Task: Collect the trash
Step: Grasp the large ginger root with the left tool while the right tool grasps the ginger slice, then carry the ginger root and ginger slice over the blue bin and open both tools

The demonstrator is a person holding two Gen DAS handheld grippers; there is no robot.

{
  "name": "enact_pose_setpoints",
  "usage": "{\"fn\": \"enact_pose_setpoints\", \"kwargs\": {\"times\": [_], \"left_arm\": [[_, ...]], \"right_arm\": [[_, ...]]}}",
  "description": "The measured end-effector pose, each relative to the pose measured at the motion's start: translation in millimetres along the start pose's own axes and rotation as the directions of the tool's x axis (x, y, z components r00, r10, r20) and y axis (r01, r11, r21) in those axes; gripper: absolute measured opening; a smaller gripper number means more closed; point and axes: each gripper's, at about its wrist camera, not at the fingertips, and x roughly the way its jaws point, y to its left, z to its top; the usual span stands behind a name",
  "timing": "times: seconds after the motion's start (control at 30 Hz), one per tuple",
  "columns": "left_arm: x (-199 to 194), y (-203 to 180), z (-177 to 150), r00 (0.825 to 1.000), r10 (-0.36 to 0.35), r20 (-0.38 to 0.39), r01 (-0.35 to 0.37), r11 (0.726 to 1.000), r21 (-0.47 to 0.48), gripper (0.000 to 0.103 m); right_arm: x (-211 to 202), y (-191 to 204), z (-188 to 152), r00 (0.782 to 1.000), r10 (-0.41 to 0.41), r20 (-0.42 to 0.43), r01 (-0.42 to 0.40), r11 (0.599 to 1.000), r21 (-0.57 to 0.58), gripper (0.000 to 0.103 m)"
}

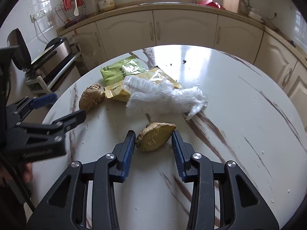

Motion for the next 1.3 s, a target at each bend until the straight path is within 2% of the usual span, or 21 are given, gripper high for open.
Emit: {"fn": "enact_pose_setpoints", "kwargs": {"times": [0.07,0.1,0.17,0.23,0.27,0.3,0.33,0.43,0.53,0.8,1.0,1.2,1.3], "left_arm": [[12,-2,7,1.000,-0.009,-0.020,0.009,1.000,-0.008,0.086],[17,-4,11,0.999,-0.011,-0.035,0.011,1.000,-0.010,0.077],[25,-8,16,0.998,-0.039,-0.042,0.039,0.999,-0.010,0.074],[28,-12,21,0.997,-0.056,-0.049,0.055,0.998,-0.016,0.067],[30,-14,22,0.997,-0.060,-0.050,0.059,0.998,-0.014,0.061],[29,-16,22,0.997,-0.066,-0.046,0.065,0.998,-0.006,0.040],[28,-19,23,0.996,-0.086,-0.039,0.087,0.996,0.009,0.031],[25,-23,18,0.993,-0.110,-0.054,0.111,0.993,0.033,0.031],[10,-23,6,0.992,-0.124,-0.031,0.125,0.992,0.031,0.030],[-78,-24,-39,0.986,-0.138,0.095,0.131,0.989,0.073,0.031],[-141,-1,-89,0.980,-0.125,0.157,0.119,0.992,0.048,0.031],[-200,37,-154,0.981,-0.065,0.184,0.068,0.998,-0.006,0.031],[-226,63,-186,0.982,-0.013,0.188,0.021,0.999,-0.038,0.031]], "right_arm": [[-4,-3,-1,1.000,0.013,0.004,-0.013,1.000,0.010,0.037],[-7,-5,-2,1.000,0.024,0.003,-0.024,1.000,0.018,0.037],[-10,-8,-3,0.999,0.035,0.007,-0.035,0.999,0.023,0.037],[-13,-8,-4,0.999,0.038,0.010,-0.038,0.999,0.025,0.037],[-14,-8,-5,0.999,0.038,0.010,-0.039,0.999,0.029,0.037],[-13,-8,-5,0.999,0.040,0.008,-0.041,0.999,0.032,0.037],[-15,-10,-7,0.999,0.042,0.007,-0.042,0.999,0.034,0.037],[-21,-9,-10,0.999,0.040,0.015,-0.041,0.998,0.040,0.037],[-33,-9,-14,0.999,0.041,0.031,-0.042,0.998,0.048,0.037],[-84,16,-27,0.995,0.056,0.086,-0.059,0.998,0.036,0.037],[-120,68,-39,0.985,0.108,0.132,-0.107,0.994,-0.011,0.037],[-132,140,-53,0.969,0.201,0.141,-0.191,0.978,-0.082,0.037],[-129,176,-57,0.957,0.254,0.141,-0.239,0.965,-0.109,0.037]]}}
